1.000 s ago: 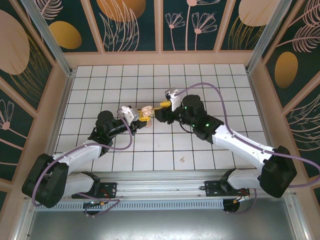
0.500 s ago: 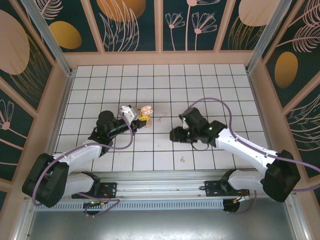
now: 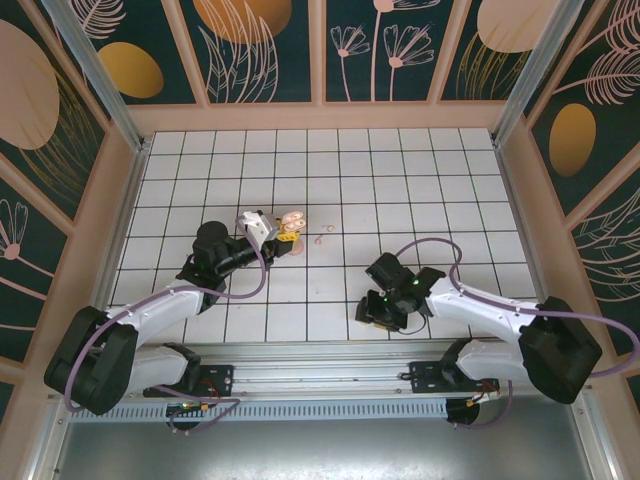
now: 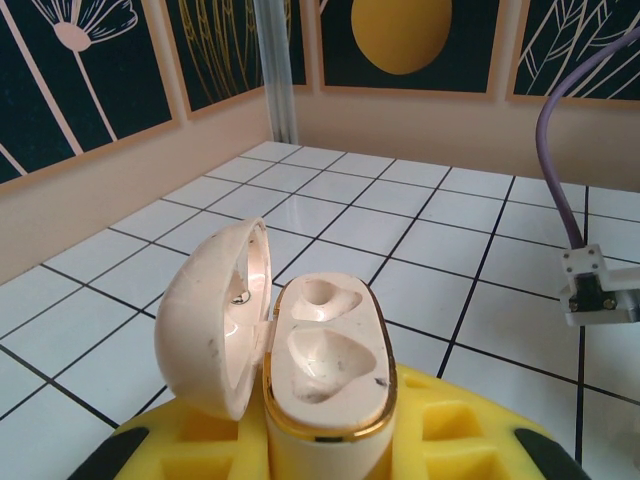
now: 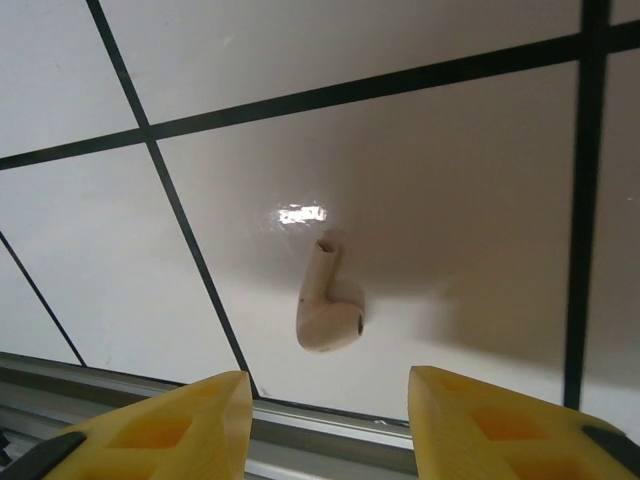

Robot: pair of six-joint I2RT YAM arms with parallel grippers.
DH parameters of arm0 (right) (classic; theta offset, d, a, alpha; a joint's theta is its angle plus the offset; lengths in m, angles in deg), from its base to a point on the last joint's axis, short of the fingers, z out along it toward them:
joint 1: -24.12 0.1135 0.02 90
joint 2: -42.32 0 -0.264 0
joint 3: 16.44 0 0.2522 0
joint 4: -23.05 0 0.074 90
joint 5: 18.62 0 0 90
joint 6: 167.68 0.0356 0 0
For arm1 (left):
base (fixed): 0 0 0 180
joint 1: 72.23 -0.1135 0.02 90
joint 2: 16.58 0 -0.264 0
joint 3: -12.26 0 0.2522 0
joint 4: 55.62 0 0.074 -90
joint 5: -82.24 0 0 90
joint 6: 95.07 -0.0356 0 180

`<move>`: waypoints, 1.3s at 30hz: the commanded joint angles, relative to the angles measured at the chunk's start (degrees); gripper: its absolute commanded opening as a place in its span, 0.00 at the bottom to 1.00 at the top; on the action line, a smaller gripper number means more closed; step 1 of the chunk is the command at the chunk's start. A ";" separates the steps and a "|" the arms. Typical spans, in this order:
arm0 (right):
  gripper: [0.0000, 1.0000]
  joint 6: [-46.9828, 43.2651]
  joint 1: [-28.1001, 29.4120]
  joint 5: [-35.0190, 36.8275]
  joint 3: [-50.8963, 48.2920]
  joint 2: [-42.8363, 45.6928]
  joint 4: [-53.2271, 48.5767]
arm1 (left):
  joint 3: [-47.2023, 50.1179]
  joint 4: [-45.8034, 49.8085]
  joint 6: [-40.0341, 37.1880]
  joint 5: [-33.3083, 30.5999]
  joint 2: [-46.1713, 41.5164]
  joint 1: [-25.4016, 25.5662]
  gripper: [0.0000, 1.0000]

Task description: Insert wireless bluetooth earbuds into charging case

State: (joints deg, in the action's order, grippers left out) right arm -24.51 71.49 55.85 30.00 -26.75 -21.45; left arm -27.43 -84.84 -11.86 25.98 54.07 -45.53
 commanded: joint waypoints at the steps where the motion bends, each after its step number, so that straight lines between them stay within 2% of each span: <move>1: 0.44 1.96 0.71 -1.47 -1.05 -1.31 4.45 | -1.87 0.10 0.60 -0.15 -0.32 0.07 0.19; 14: 0.40 2.77 1.84 -4.43 -0.19 -5.26 10.96 | -1.75 0.71 0.35 -0.87 -0.78 0.10 0.19; 22: 0.40 2.26 2.41 -2.60 2.15 -7.73 17.12 | -1.66 0.66 0.31 -0.93 -0.85 0.10 0.19; 27: 0.42 -3.85 1.87 1.61 7.12 -5.05 12.10 | -1.67 0.79 0.26 -1.04 -1.22 0.05 0.19; 31: 0.42 -10.09 -2.99 -2.17 8.47 -4.12 10.77 | -1.67 0.71 0.26 -1.00 -1.39 0.09 0.19; 39: 0.42 -19.40 -2.43 -5.54 15.11 -14.61 8.33 | -1.58 1.23 -0.02 -1.42 -1.83 0.06 0.19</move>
State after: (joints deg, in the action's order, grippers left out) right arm -38.72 68.39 51.72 42.99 -38.30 -10.15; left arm -27.54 -83.59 -11.88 24.69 53.46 -45.53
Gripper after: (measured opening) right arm 0.416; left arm 0.213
